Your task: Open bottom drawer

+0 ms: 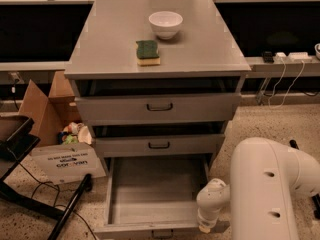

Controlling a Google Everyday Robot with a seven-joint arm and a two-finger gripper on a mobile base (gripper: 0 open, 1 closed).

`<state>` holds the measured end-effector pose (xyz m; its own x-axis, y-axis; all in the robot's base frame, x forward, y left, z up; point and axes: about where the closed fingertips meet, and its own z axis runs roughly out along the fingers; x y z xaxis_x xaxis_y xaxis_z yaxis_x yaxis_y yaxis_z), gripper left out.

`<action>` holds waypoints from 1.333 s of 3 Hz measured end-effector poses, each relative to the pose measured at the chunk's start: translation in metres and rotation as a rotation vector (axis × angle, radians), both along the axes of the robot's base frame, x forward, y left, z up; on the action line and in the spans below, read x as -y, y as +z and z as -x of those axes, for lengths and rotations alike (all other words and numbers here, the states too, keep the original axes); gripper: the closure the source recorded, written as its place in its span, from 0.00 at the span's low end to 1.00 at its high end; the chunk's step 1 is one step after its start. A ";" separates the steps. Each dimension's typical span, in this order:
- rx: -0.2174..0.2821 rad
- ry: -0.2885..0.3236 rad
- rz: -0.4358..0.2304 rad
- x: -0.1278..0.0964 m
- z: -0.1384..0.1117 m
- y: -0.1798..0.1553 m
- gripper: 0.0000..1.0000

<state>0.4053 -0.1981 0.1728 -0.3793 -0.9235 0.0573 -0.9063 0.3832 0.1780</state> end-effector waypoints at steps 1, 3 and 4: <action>-0.017 -0.016 -0.002 0.006 0.016 0.001 1.00; -0.031 -0.031 -0.005 0.009 0.028 0.002 1.00; -0.040 -0.041 -0.014 0.009 0.039 0.000 1.00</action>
Offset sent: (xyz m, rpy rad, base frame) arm -0.7579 -0.1940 -0.0323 0.1499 0.7901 -0.8517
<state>0.3665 -0.2070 0.1727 -0.4146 -0.9080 0.0601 -0.8818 0.4172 0.2200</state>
